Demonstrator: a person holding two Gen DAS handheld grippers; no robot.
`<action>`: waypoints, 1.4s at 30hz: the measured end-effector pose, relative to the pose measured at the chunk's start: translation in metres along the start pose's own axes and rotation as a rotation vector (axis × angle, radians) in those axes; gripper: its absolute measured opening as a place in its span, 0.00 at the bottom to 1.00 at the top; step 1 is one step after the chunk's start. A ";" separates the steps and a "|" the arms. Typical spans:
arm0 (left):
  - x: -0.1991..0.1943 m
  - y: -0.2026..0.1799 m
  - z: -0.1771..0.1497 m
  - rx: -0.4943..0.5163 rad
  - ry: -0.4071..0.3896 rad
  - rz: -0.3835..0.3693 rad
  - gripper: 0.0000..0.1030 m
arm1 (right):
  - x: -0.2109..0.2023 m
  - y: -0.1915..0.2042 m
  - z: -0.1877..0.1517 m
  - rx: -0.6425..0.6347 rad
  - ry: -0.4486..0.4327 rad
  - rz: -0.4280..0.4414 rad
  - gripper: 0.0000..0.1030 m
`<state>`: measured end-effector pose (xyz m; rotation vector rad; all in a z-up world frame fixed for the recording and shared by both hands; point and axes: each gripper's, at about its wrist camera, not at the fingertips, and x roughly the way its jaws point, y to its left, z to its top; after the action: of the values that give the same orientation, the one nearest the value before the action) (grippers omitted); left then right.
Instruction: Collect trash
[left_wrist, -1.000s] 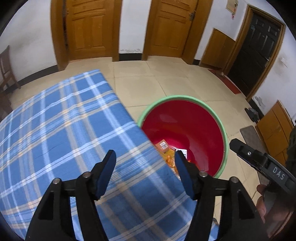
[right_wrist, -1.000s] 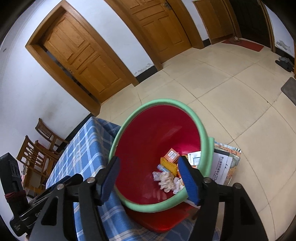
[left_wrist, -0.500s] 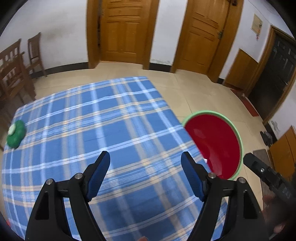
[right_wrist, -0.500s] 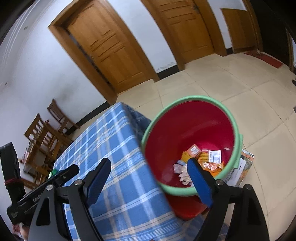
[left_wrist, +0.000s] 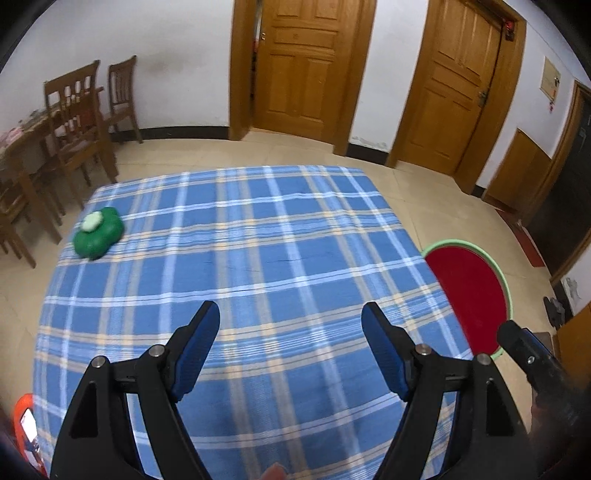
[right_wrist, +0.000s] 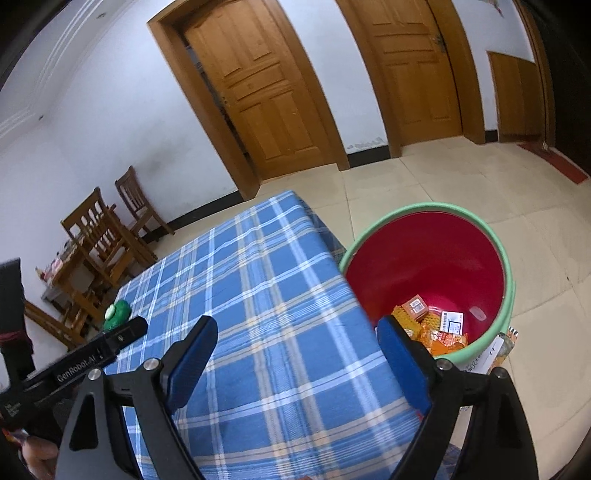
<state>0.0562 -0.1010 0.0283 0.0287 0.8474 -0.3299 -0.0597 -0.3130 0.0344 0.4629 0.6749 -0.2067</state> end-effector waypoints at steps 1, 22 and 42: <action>-0.002 0.003 -0.001 -0.003 -0.004 0.008 0.76 | 0.000 0.005 -0.002 -0.014 -0.001 -0.002 0.87; -0.018 0.052 -0.033 -0.073 -0.037 0.138 0.76 | 0.003 0.042 -0.029 -0.116 0.006 -0.004 0.87; -0.022 0.061 -0.035 -0.099 -0.043 0.132 0.76 | 0.003 0.046 -0.031 -0.124 0.012 -0.005 0.88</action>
<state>0.0357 -0.0323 0.0147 -0.0149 0.8137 -0.1642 -0.0588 -0.2575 0.0269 0.3443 0.6958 -0.1656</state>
